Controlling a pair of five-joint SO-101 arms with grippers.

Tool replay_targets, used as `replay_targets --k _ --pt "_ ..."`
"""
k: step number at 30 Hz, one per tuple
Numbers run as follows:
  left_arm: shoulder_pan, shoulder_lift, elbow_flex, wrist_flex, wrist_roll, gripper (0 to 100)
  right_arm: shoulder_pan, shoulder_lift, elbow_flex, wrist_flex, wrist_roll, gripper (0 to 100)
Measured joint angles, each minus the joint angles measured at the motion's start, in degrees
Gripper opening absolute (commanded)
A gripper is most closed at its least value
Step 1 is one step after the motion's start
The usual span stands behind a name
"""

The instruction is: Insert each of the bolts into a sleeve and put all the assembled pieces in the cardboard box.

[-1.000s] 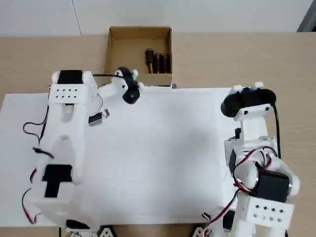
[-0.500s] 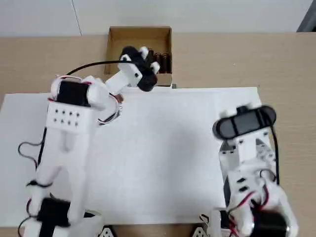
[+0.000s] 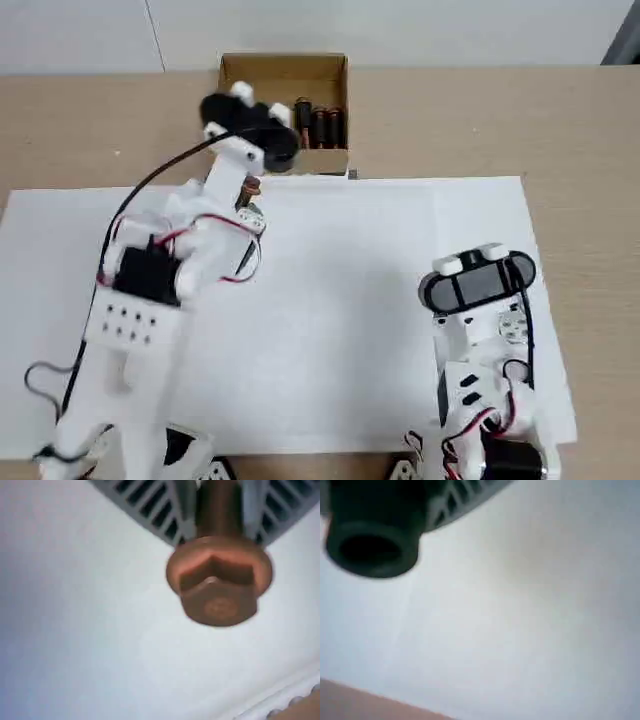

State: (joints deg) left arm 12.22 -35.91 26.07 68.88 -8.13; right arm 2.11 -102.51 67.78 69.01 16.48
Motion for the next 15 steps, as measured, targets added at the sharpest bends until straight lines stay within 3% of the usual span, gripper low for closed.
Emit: replay_targets --k 5,15 --pt "0.00 -10.37 11.78 -9.23 7.47 0 -0.88 -0.44 4.84 -4.84 -4.57 0.4" --pt "0.00 -30.51 34.29 -25.41 21.27 1 -16.97 -0.44 14.07 -16.26 -14.77 0.4"
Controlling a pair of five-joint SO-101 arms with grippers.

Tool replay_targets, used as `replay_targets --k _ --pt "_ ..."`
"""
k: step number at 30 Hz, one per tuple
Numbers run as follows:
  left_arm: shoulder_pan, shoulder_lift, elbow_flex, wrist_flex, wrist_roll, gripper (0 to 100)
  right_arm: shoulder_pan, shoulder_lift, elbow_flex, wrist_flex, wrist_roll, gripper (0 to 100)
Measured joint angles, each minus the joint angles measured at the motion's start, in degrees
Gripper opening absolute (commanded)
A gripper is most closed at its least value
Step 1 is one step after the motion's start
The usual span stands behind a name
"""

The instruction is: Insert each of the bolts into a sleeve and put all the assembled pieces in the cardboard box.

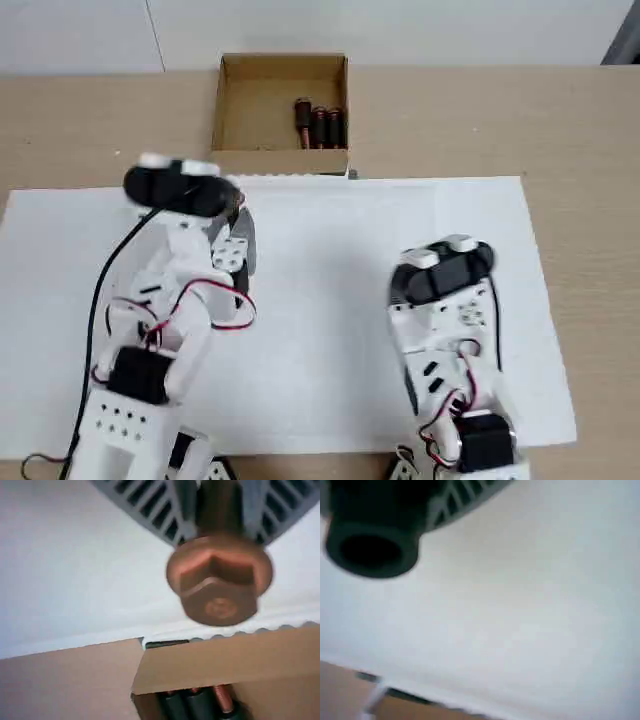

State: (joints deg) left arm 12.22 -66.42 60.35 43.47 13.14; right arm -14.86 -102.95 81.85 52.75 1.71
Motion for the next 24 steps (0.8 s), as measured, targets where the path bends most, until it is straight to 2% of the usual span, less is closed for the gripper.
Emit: replay_targets --k 4,10,21,24 --pt "0.00 -6.68 5.19 -0.53 8.79 1 -5.71 0.00 3.08 -4.22 -2.29 0.4" --pt "0.00 -15.30 11.87 -0.53 18.11 1 -13.98 0.00 6.59 -9.67 -2.64 0.4" --pt "0.00 -34.37 21.89 -0.62 25.14 1 -24.00 -0.09 12.92 -15.74 -2.64 0.4" --pt "0.18 -36.57 22.15 -0.62 26.02 1 -26.11 -0.09 13.63 -17.05 -0.35 0.4"
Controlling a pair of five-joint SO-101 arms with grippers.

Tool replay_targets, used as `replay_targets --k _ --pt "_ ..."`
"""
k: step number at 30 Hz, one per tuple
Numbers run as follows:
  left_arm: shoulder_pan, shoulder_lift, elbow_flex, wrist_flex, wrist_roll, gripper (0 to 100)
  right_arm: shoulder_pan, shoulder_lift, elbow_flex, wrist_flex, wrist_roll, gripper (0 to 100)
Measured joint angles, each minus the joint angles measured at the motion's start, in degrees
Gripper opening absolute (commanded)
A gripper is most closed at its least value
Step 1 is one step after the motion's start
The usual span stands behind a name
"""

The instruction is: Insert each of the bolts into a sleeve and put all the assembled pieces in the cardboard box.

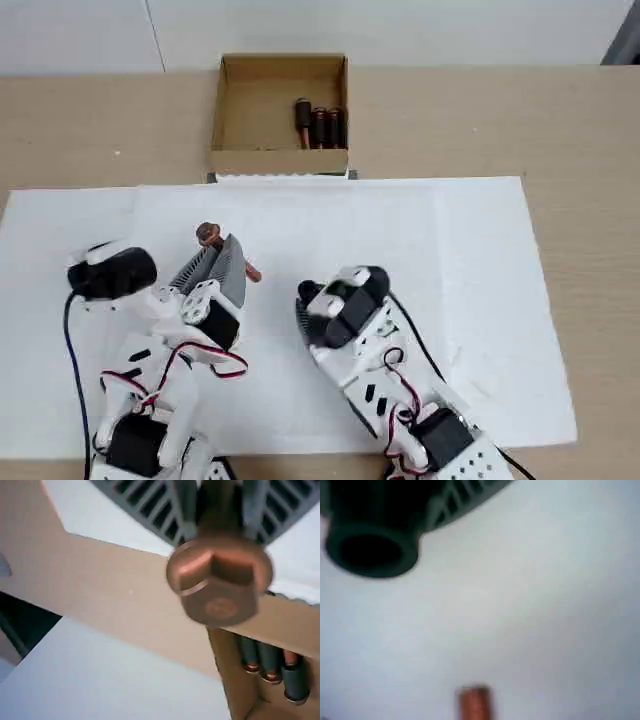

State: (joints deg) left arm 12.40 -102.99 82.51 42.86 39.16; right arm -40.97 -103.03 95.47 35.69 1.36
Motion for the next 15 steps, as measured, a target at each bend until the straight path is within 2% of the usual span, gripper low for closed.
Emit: replay_targets --k 9,15 --pt "8.44 0.00 0.09 -0.18 0.35 1 -2.11 0.09 0.18 -0.70 5.10 0.4" --pt "10.29 0.00 0.09 -0.18 0.35 1 -2.11 0.09 0.18 -0.70 6.59 0.4"
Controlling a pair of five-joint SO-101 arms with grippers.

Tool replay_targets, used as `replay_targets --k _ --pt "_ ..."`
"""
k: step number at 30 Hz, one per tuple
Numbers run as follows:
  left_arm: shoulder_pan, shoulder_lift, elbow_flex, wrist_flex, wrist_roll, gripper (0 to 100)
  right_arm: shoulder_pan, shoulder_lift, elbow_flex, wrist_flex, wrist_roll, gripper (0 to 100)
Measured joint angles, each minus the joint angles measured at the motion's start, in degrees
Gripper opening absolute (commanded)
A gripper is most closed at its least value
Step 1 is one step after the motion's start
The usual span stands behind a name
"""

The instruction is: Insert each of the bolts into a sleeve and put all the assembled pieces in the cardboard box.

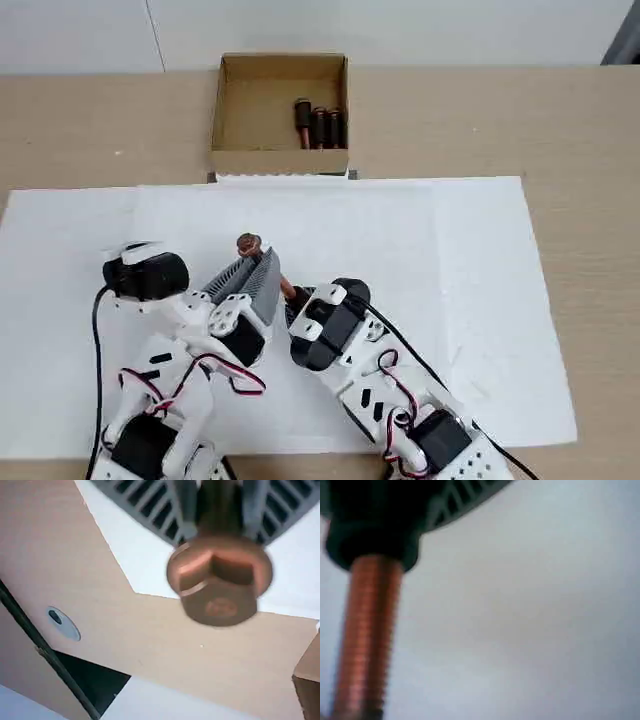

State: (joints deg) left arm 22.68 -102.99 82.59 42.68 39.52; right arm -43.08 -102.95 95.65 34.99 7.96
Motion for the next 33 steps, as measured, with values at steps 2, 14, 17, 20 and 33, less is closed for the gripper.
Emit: replay_targets --k 2,14,17,20,33 --pt "0.00 0.00 0.00 0.00 0.00 1 0.00 0.00 0.00 -0.09 0.00 0.4" --pt "0.35 -0.70 3.96 -0.88 0.00 1 -0.09 0.18 0.00 -1.85 0.18 0.4" --pt "0.88 -0.70 4.22 -0.97 0.00 1 -0.09 0.18 0.00 -1.85 0.18 0.4" --pt "3.60 -0.70 4.22 0.70 -0.44 1 0.09 0.18 0.00 -1.85 0.18 0.4" --pt "7.82 -0.62 4.40 5.71 -2.73 19 0.09 0.18 0.00 -1.93 0.18 0.4"
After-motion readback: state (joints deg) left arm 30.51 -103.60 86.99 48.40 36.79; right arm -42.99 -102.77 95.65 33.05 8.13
